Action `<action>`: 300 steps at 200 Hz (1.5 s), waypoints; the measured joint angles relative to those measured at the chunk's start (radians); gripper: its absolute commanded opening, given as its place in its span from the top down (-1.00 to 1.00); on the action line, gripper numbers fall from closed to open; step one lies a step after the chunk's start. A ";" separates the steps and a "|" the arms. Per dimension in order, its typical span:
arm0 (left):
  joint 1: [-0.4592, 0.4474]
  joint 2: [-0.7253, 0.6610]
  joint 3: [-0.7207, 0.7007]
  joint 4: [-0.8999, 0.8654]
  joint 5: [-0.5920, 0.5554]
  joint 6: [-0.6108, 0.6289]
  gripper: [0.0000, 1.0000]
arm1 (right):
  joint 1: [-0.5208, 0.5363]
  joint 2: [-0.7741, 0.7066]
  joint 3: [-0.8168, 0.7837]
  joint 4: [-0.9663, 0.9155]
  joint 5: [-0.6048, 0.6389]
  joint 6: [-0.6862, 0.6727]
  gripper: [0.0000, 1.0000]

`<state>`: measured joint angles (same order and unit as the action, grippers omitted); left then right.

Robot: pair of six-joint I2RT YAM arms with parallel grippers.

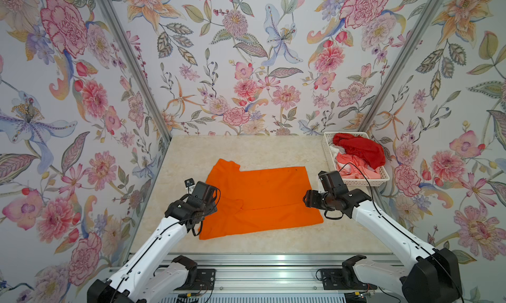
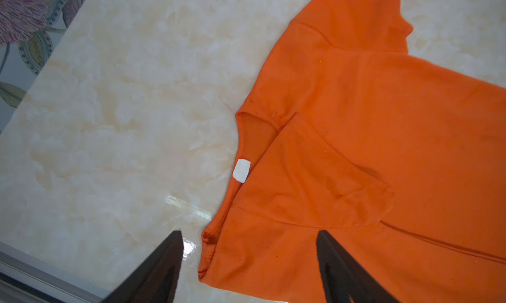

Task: Fold and stack t-shirts
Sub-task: Adjust the T-shirt at the center of the board, then fold the T-shirt.

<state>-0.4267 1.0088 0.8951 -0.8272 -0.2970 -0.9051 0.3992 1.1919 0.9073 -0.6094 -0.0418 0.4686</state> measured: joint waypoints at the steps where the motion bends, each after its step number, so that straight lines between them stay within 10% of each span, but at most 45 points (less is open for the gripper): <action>1: 0.000 0.003 0.008 0.001 -0.002 0.001 -0.67 | -0.003 0.003 0.010 0.000 0.002 -0.002 -0.39; 50: 0.061 0.454 0.504 0.079 -0.030 0.214 -0.69 | -0.180 0.331 0.362 0.059 -0.048 -0.094 -0.34; 148: 0.402 1.080 0.832 0.150 0.603 0.490 -0.80 | -0.396 1.064 1.018 -0.071 -0.505 -0.238 -0.11; 255: 0.425 1.247 0.898 0.105 0.663 0.559 -0.88 | -0.428 1.169 0.980 -0.144 -0.568 -0.320 -0.07; 300: 0.419 1.350 1.052 0.074 0.670 0.586 -0.20 | -0.428 1.196 1.010 -0.145 -0.609 -0.327 -0.06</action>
<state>-0.0078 2.3589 1.9469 -0.7532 0.3733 -0.3191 -0.0284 2.3875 1.9175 -0.7544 -0.6506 0.1421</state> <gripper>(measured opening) 0.684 0.530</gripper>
